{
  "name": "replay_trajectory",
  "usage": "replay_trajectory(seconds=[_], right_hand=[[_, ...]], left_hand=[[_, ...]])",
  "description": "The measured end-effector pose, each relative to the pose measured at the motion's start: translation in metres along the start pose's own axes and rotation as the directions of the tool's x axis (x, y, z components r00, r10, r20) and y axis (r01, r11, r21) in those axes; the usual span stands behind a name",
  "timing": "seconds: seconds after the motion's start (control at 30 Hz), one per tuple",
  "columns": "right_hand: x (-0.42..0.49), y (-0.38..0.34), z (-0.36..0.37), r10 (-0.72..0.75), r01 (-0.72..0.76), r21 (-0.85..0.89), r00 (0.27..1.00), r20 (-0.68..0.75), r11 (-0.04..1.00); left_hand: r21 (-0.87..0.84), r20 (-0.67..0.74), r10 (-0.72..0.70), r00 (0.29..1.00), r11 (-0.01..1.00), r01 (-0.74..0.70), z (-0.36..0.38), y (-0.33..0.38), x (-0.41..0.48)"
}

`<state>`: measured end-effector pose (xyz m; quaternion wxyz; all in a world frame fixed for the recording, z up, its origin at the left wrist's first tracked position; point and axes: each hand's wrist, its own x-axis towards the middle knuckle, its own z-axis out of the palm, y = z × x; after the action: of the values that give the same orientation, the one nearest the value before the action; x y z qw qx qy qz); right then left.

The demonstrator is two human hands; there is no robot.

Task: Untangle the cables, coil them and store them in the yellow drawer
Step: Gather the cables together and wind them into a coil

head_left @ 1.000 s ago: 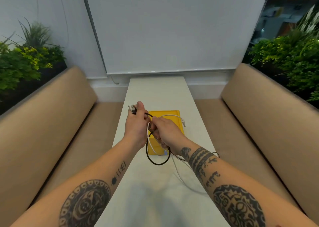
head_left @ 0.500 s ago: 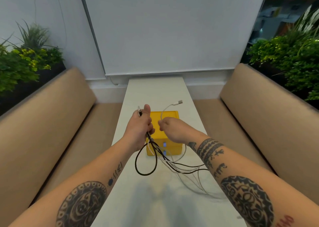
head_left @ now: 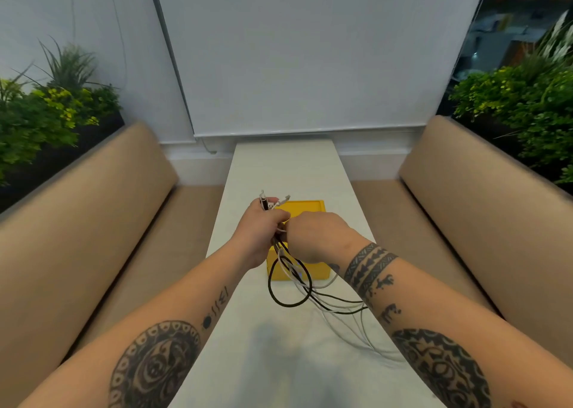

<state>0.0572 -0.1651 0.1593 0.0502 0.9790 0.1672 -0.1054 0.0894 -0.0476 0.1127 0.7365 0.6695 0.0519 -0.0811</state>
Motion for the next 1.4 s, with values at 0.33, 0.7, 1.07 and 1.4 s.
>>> replay_trajectory(seconds=[0.33,0.7,1.07,1.4], right_hand=[[0.008,0.048,0.044,-0.170,0.010,0.899,0.981,-0.094,-0.439],[0.017,0.004,0.067,-0.089,0.285,0.718,0.950,-0.298,0.635],[-0.008,0.046,0.177,0.200,0.045,0.699,0.943,-0.264,0.713],[-0.014,0.038,0.141,-0.056,0.164,0.868,0.986,-0.156,0.469]], left_hand=[[-0.639,-0.142,-0.014,0.990,0.765,-0.081,-0.013,0.035,0.012],[-0.674,-0.011,0.002,1.000,0.739,-0.009,-0.032,0.056,0.019],[-0.746,-0.234,-0.136,0.963,0.660,-0.088,-0.079,0.055,0.031],[-0.594,-0.275,-0.119,0.954,0.802,-0.071,-0.031,0.031,0.005]])
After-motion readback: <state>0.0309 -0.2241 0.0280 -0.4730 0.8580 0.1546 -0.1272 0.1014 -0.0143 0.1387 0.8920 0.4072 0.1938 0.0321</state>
